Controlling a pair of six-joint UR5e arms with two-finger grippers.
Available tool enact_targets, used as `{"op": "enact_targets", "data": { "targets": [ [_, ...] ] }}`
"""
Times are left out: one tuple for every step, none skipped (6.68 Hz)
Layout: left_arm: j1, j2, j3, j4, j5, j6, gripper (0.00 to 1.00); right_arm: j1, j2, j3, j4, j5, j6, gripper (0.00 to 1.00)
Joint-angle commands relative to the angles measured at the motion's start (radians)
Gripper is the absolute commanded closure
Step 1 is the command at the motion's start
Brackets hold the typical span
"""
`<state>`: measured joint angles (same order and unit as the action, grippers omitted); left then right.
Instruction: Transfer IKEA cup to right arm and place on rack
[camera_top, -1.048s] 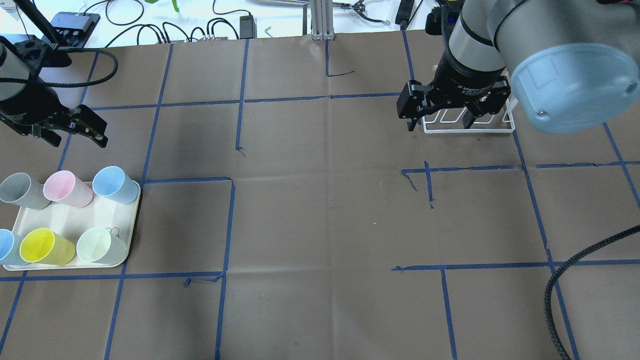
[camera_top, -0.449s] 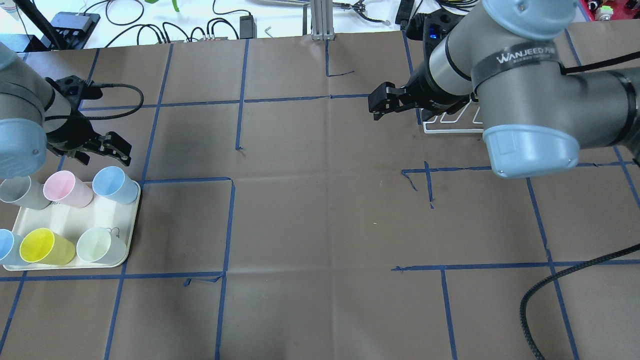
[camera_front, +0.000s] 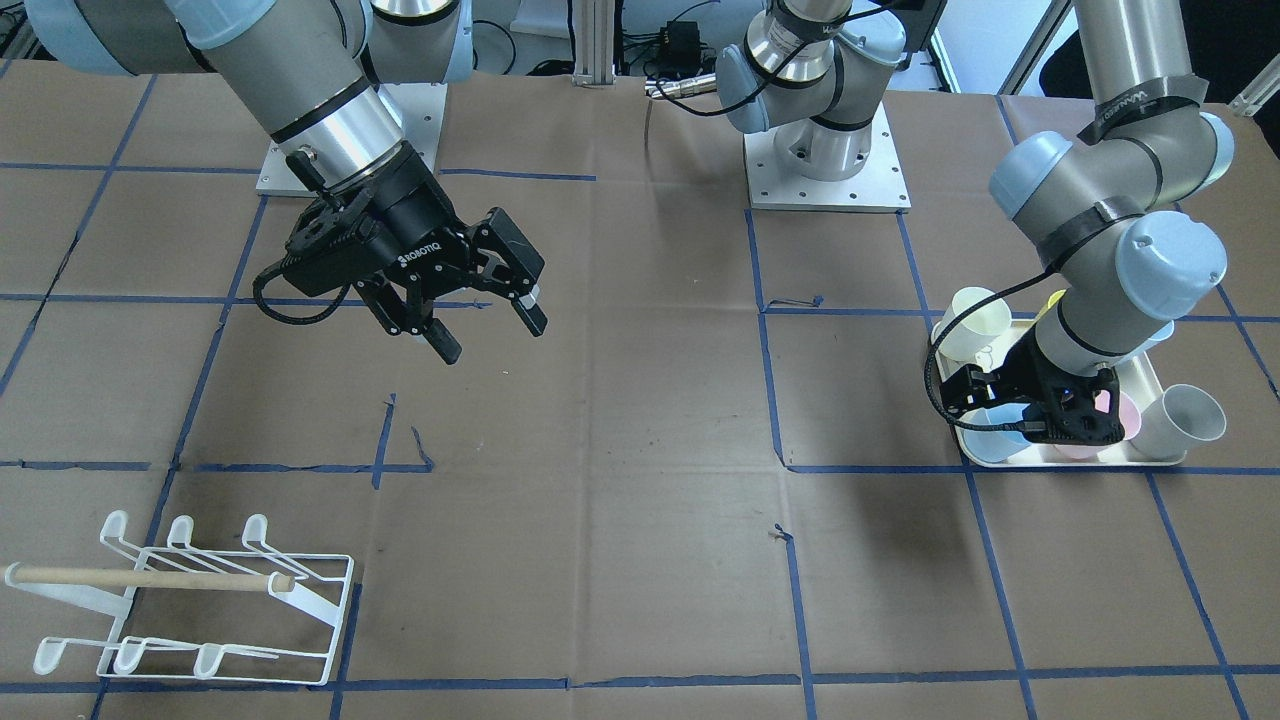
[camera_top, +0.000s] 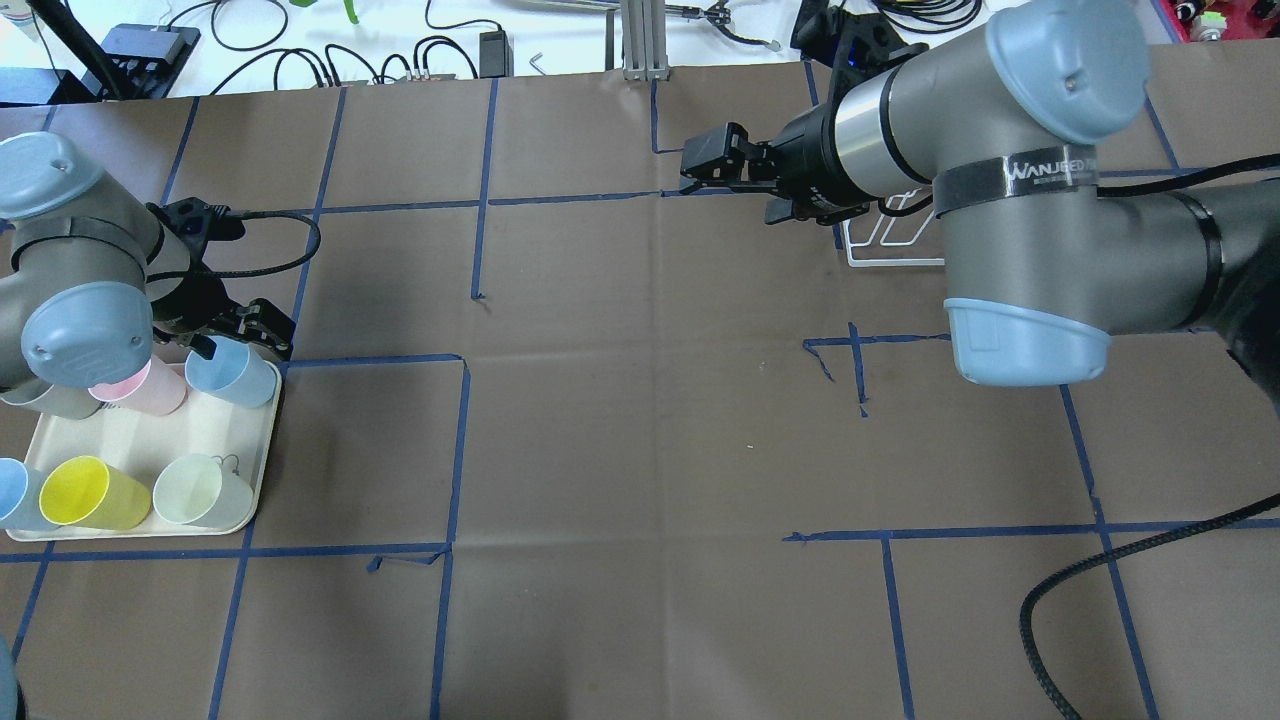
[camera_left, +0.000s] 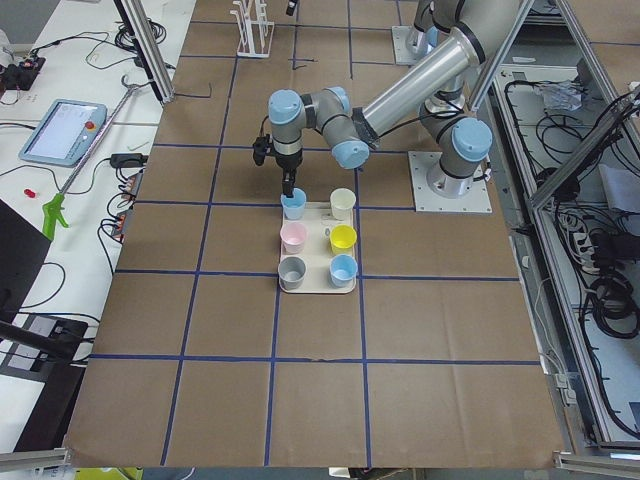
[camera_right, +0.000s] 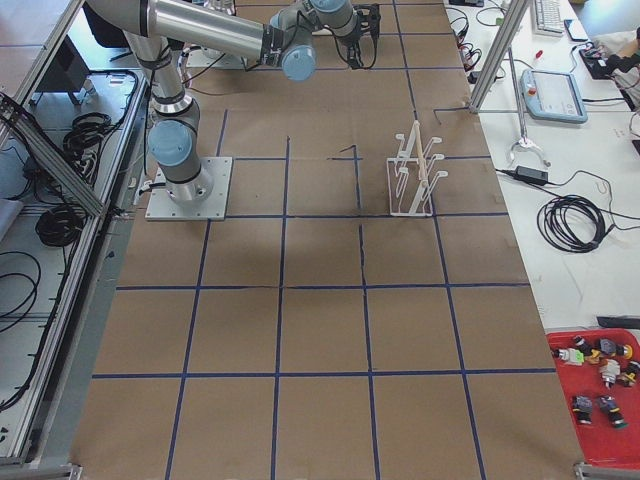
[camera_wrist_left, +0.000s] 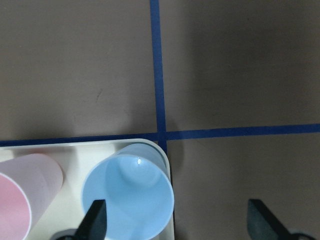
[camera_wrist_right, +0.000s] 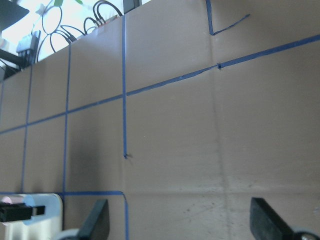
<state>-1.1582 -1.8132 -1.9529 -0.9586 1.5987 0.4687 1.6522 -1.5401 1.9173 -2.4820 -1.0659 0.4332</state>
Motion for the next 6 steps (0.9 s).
{"op": "enact_targets", "data": {
  "targets": [
    [0.002,-0.008,-0.018,0.0,0.006,0.001,0.01,0.001,0.009,0.09,-0.287,0.075,0.334,0.0],
    [0.003,-0.006,-0.029,0.003,0.006,-0.001,0.02,0.001,0.009,0.155,-0.446,0.076,0.431,0.0],
    [0.018,-0.008,-0.029,0.003,0.006,0.004,0.16,0.001,0.008,0.22,-0.586,0.075,0.561,0.0],
    [0.031,-0.008,-0.028,0.001,0.009,0.004,0.42,0.003,0.011,0.3,-0.768,0.076,0.749,0.0],
    [0.031,-0.006,-0.026,0.001,0.029,0.002,0.71,0.003,0.015,0.333,-0.954,0.076,0.824,0.0],
    [0.031,-0.002,-0.015,0.001,0.053,-0.001,0.9,0.001,0.023,0.333,-1.08,0.075,0.828,0.0]
  ]
}}
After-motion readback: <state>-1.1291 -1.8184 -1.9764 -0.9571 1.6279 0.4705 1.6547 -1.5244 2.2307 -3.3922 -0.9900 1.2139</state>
